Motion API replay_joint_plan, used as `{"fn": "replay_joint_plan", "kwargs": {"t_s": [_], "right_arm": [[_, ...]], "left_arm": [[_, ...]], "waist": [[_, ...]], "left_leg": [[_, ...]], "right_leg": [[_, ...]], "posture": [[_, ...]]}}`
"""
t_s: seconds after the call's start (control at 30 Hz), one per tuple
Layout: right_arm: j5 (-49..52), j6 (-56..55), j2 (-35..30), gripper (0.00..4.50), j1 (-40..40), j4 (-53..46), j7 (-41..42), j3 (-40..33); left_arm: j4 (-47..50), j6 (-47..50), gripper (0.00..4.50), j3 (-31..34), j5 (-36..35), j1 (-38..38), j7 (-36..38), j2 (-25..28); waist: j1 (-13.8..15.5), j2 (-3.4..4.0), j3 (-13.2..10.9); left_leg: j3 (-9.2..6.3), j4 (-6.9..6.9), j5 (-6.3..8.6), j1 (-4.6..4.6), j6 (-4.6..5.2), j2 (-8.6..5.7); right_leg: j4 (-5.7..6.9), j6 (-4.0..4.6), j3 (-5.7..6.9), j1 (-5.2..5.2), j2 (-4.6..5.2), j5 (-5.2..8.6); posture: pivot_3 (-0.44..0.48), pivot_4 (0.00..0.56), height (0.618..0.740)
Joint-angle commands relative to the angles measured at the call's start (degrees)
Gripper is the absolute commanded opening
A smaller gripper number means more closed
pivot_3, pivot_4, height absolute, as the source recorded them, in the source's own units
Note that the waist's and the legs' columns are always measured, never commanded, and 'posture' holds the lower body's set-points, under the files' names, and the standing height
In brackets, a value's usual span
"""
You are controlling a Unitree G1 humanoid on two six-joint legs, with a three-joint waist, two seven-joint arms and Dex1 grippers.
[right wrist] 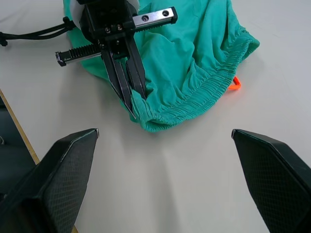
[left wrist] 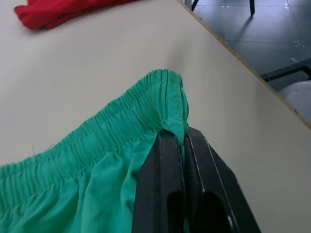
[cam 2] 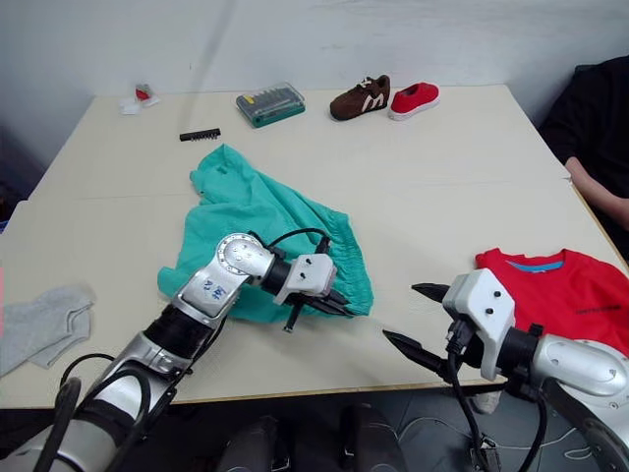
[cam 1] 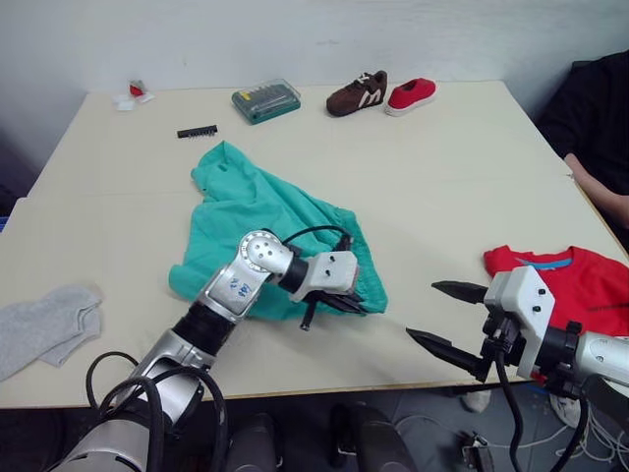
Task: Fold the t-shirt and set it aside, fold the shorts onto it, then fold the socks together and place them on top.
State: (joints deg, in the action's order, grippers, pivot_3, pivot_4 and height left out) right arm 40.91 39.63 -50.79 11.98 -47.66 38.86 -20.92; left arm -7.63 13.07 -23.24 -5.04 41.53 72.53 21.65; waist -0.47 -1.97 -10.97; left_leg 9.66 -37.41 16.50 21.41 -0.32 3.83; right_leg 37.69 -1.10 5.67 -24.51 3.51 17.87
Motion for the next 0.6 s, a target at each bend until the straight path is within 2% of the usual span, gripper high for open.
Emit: {"fn": "replay_joint_plan", "kwargs": {"t_s": [0.03, 0.13, 0.27, 0.33, 0.4, 0.5, 0.6], "right_arm": [[-2.47, -2.48, -0.91, 4.5, -2.48, -0.49, 0.95, 2.21], [-3.18, -3.2, -1.03, 4.5, -6.14, 1.61, 2.32, 5.31], [-6.35, -5.62, -2.86, 4.5, -8.04, 2.73, 5.79, 8.09], [-8.95, -7.86, -4.73, 4.5, -8.57, 2.98, 8.33, 9.85], [-13.18, -11.63, -6.99, 4.5, -8.89, 3.63, 11.26, 12.44], [-19.92, -18.59, -9.02, 4.5, -8.78, 5.77, 14.46, 16.7], [-26.9, -24.93, -8.26, 4.5, -10.86, 9.91, 15.34, 22.41]], "left_arm": [[8.51, 7.58, 0.85, 4.69, -7.56, -0.5, 2.24, 2.37], [14.19, 15.22, 1.82, 8.45, -14.87, -1.17, 3.24, 4.3], [13.94, 14.39, 3.04, 10.46, -13.51, -0.96, 1.65, 7.98], [11.85, 9.39, 3.7, 11.35, -11.03, -2.17, 3.58, 13.27], [7.7, -0.84, 4.35, 11.87, -7.0, -4.51, 6.67, 20.11], [1.38, -12.1, 4.43, 12.58, -3.28, -6.25, 7.75, 26.13], [-3.04, -19.63, 4.43, 13.79, -1.55, -7.39, 7.85, 29.31]], "waist": [[0.04, 0.0, 0.0], [0.06, 0.0, 0.0], [0.3, 0.0, 0.0], [0.2, 0.0, 0.0], [-0.25, 0.0, 0.0], [-0.7, -0.01, -0.01], [-0.46, -0.02, -0.01]], "left_leg": [[-0.01, 0.02, 0.0, 0.02, 0.0, 0.01], [-0.02, 0.02, -0.02, 0.02, -0.04, 0.0], [-0.03, 0.0, -0.02, 0.01, -0.04, -0.02], [-0.03, 0.01, -0.02, 0.01, -0.04, -0.03], [0.02, 0.08, -0.01, -0.03, -0.05, -0.02], [0.03, 0.27, -0.06, -0.14, -0.17, 0.0], [-0.03, 0.25, -0.06, -0.06, -0.16, 0.0]], "right_leg": [[-0.01, 0.0, 0.01, -0.01, 0.0, 0.0], [-0.01, 0.0, 0.02, -0.01, 0.01, 0.02], [-0.01, -0.01, 0.02, 0.02, 0.01, 0.03], [-0.02, -0.01, 0.02, 0.01, 0.02, 0.03], [-0.03, 0.0, -0.01, 0.0, 0.0, 0.04], [-0.03, 0.13, 0.04, 0.0, -0.01, 0.13], [-0.07, 0.15, 0.13, -0.02, 0.01, 0.15]], "posture": [[0.0, 0.15, 0.74], [0.0, 0.15, 0.74], [0.0, 0.15, 0.74], [0.0, 0.15, 0.74], [0.0, 0.15, 0.74], [0.0, 0.15, 0.74], [0.0, 0.15, 0.74]]}}
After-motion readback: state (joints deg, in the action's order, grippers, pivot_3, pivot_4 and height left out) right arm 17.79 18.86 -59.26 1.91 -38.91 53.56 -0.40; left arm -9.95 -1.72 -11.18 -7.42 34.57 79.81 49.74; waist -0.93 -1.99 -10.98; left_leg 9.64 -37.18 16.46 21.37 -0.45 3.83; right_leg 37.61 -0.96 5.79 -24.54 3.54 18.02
